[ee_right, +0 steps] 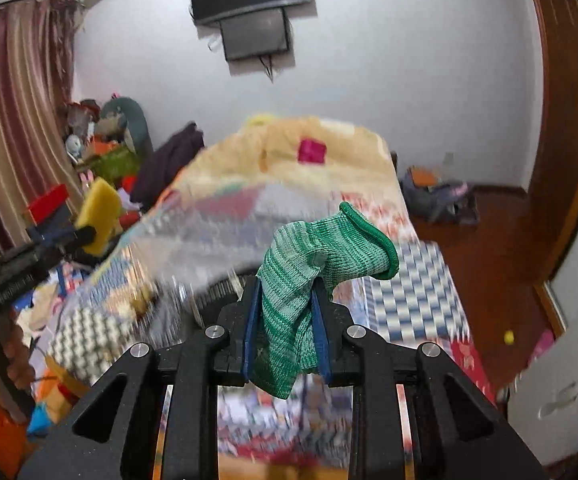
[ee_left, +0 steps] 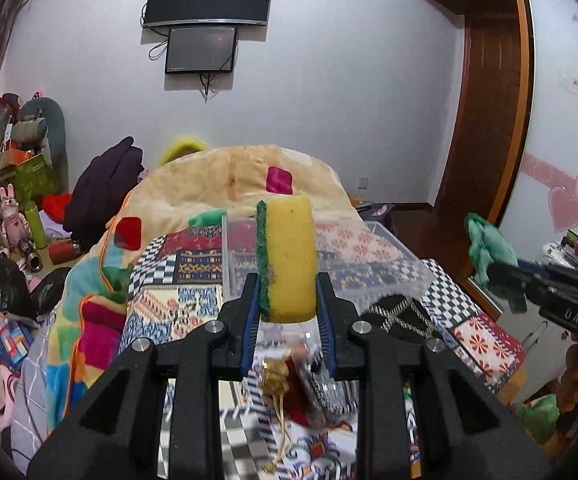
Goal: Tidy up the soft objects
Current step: 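Drop the sponge and green glove into the clear box with both tools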
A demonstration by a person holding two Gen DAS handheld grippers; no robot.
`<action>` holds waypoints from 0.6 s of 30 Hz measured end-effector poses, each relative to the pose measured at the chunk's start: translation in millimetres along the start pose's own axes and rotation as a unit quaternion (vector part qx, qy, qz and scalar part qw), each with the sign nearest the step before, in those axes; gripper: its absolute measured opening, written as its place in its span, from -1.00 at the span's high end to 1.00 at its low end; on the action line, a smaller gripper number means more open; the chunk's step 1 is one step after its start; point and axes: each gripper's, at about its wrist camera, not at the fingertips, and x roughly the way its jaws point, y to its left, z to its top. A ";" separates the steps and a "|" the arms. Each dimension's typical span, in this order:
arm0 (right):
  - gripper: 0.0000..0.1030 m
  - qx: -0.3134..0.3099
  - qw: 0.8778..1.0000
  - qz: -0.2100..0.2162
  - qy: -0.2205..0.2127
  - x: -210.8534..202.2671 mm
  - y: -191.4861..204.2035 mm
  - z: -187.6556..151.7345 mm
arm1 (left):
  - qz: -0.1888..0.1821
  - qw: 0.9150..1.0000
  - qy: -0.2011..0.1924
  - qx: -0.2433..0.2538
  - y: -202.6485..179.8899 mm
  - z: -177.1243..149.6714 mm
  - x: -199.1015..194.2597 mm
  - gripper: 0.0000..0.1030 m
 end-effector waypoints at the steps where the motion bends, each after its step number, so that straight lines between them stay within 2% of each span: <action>1: 0.57 -0.005 1.000 0.001 -0.007 4.0 3.0 7.3 | -0.001 1.000 0.002 -0.003 2.2 5.1 5.0 0.48; 6: 0.57 -0.008 1.000 0.016 -0.016 30.1 9.5 28.1 | 0.012 1.000 0.013 0.004 5.6 19.0 30.8 0.48; 10: 0.57 -0.003 1.000 0.022 -0.010 52.9 13.3 33.6 | 0.026 0.999 0.038 0.013 6.4 21.4 59.2 0.48; 18: 0.56 -0.004 0.999 0.016 0.040 104.7 18.4 34.6 | 0.010 0.995 0.101 0.014 7.8 21.1 114.9 0.48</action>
